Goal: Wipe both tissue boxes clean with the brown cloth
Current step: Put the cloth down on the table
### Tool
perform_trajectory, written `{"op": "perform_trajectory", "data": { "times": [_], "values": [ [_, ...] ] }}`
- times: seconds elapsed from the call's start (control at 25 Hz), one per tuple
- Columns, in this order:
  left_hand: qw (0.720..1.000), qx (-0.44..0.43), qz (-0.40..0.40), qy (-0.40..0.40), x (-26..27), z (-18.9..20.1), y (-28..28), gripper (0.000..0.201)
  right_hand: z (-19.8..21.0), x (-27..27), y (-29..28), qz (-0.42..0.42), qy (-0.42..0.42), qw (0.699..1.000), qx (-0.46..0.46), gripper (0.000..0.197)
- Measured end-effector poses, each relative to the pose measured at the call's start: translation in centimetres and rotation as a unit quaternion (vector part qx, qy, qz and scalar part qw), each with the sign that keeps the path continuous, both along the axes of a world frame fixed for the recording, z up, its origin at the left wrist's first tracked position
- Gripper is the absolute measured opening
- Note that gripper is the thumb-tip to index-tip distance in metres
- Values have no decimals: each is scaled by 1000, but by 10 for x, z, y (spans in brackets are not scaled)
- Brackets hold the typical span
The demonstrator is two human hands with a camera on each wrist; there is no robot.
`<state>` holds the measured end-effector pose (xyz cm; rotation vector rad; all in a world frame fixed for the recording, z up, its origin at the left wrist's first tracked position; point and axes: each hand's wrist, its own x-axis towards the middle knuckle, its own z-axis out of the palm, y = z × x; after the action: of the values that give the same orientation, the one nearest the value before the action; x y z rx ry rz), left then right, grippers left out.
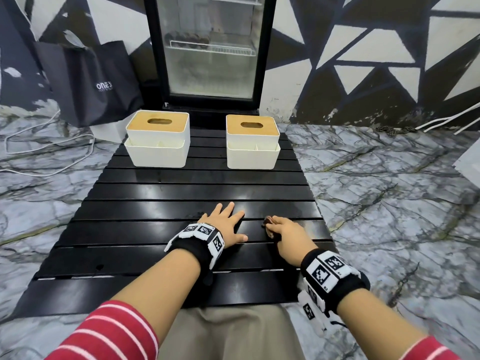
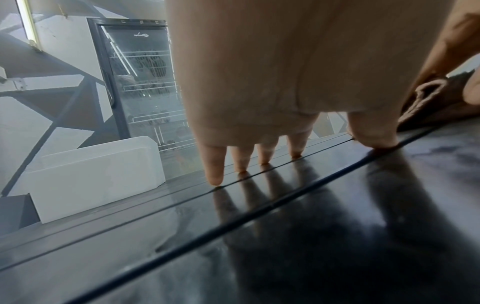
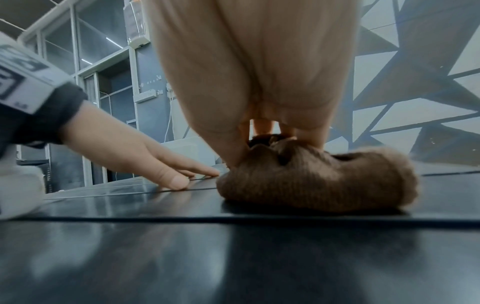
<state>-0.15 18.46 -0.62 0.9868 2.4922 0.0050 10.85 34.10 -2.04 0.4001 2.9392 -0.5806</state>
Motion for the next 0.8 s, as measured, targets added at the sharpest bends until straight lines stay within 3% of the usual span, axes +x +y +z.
{"op": "perform_trajectory", "data": {
  "times": [0.28, 0.44, 0.6, 0.68, 0.8],
  "values": [
    [999, 33, 36, 12, -13, 14, -48, 75, 26, -6, -38, 4, 67, 993, -100, 53],
    [995, 11, 90, 39, -32, 17, -105, 79, 40, -38, -77, 52, 94, 986, -129, 50],
    [992, -10, 119, 39, -41, 18, -140, 87, 34, -72, -98, 38, 105, 985, -135, 57],
    [991, -11, 128, 25, -45, 13, -148, 92, 25, -83, -104, 43, 78, 989, -115, 62],
    [992, -11, 127, 9, -43, 4, -146, 100, 11, -93, -110, 76, -30, 995, -57, 71]
  ]
}}
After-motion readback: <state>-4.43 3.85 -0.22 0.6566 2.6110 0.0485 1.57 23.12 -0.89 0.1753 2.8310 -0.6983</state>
